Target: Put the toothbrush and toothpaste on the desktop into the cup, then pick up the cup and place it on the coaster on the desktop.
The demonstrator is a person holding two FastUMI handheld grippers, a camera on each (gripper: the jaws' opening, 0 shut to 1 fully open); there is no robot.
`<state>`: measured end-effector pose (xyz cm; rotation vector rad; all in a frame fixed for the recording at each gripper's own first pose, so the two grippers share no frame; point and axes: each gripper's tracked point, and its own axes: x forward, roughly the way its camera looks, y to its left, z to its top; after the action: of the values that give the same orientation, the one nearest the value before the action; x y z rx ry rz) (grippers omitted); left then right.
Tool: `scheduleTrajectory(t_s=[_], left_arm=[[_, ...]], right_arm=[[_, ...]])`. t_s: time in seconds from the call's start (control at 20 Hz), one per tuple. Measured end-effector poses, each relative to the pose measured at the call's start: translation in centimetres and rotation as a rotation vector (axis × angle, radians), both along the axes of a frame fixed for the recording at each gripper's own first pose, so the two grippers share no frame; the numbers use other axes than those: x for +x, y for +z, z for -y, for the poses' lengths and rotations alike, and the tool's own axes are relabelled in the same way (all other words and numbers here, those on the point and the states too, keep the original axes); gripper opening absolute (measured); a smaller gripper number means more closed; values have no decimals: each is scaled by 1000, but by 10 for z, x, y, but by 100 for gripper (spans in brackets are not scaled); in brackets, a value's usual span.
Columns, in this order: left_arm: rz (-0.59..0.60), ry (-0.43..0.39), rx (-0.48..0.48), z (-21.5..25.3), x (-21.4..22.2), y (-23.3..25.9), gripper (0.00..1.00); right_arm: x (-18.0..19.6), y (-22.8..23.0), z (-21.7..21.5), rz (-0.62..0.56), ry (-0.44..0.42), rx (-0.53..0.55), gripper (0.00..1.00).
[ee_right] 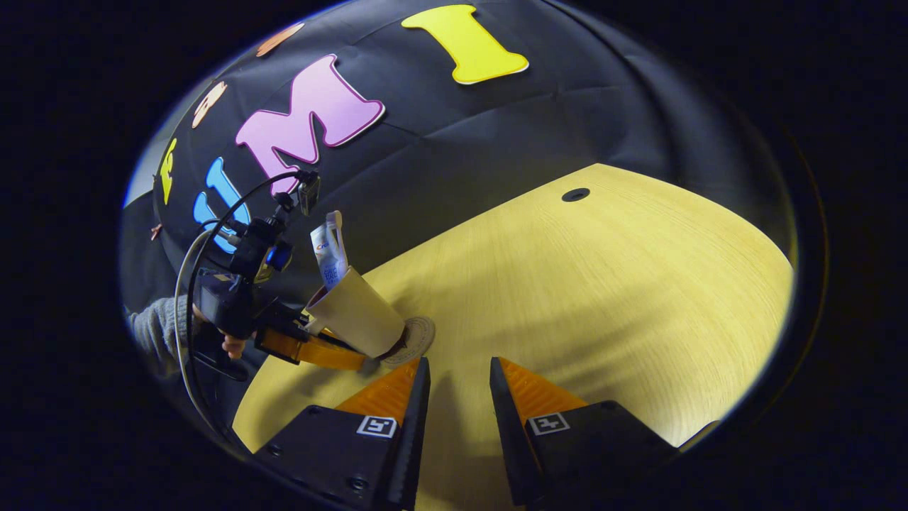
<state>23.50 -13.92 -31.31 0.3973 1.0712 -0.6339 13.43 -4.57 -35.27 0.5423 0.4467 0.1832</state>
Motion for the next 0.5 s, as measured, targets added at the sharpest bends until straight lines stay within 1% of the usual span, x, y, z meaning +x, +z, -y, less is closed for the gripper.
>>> scheduleTrajectory(t_s=[0.05,0.1,0.15,0.2,0.25,0.3,0.35,0.4,0.45,0.5], left_arm=[[0,-5,5,2,0,-1,39],[1,-10,11,4,0,-3,34],[3,-13,14,6,0,-3,39],[2,-18,17,9,0,-5,39],[1,-22,18,11,0,-6,34],[-2,-27,19,13,0,-7,39],[-5,-32,23,14,-1,-6,39],[-6,-35,29,14,1,-8,34],[-2,-35,33,14,2,-9,34],[0,-37,31,13,2,-8,29]], right_arm=[[1,0,2,-2,-5,4,52],[1,-1,4,-2,-9,7,52],[0,0,6,0,-11,6,52],[0,-1,7,1,-11,3,52],[0,-2,8,-2,-10,1,52],[-1,-4,9,-5,-8,1,52],[-2,-4,10,-8,-9,4,52],[-1,-5,11,-10,-12,7,52],[-1,-5,12,-10,-14,8,52],[-1,-5,13,-9,-18,8,52]])
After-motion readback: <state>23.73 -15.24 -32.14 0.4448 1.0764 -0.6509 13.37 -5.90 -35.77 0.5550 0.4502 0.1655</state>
